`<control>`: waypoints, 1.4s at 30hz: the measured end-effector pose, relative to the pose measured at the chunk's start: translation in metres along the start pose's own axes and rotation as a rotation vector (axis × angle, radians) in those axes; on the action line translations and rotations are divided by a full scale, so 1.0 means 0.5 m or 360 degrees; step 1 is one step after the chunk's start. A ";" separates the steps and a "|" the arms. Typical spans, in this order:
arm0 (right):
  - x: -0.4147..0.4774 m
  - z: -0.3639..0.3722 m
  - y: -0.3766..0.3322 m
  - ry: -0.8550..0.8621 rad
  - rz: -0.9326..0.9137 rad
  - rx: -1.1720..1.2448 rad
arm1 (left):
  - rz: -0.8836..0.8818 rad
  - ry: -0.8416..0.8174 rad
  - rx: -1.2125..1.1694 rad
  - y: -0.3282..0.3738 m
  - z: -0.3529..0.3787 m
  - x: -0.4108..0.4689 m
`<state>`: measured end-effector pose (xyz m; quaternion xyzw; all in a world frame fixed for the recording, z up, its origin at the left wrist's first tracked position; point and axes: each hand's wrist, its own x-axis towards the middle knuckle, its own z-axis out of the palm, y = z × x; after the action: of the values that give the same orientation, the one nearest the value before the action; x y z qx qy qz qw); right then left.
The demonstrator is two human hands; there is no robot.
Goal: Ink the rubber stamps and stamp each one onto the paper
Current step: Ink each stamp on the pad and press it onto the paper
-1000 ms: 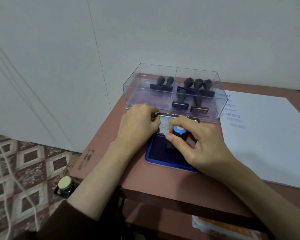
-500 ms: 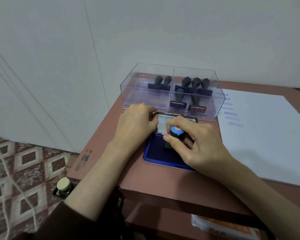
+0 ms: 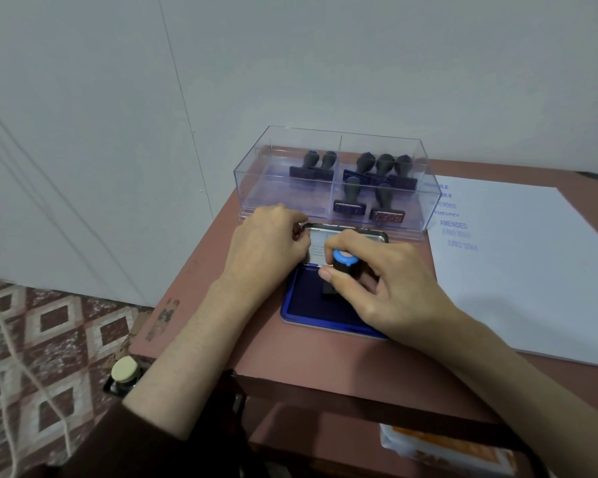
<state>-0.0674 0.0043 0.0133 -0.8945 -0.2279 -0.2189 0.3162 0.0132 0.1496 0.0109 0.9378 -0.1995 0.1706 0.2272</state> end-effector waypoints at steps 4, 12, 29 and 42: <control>0.002 -0.005 0.004 0.0024 0.0201 0.0177 | -0.0007 -0.0047 0.0051 0.004 -0.003 -0.001; 0.002 -0.083 0.058 0.0304 0.0632 0.0866 | 0.0014 -0.0039 0.0097 0.029 -0.009 0.002; -0.039 -0.192 0.185 0.0414 0.0761 -0.0013 | 0.0820 -0.0760 -0.0175 0.191 0.062 0.008; -0.046 -0.178 0.187 0.0266 0.0624 -0.0158 | 0.0812 -0.0755 -0.0179 0.188 0.070 0.011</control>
<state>-0.0568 -0.1265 0.0200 -0.9149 -0.0115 -0.2377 0.3261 -0.0164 0.0536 0.0177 0.8573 -0.4836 -0.0122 0.1759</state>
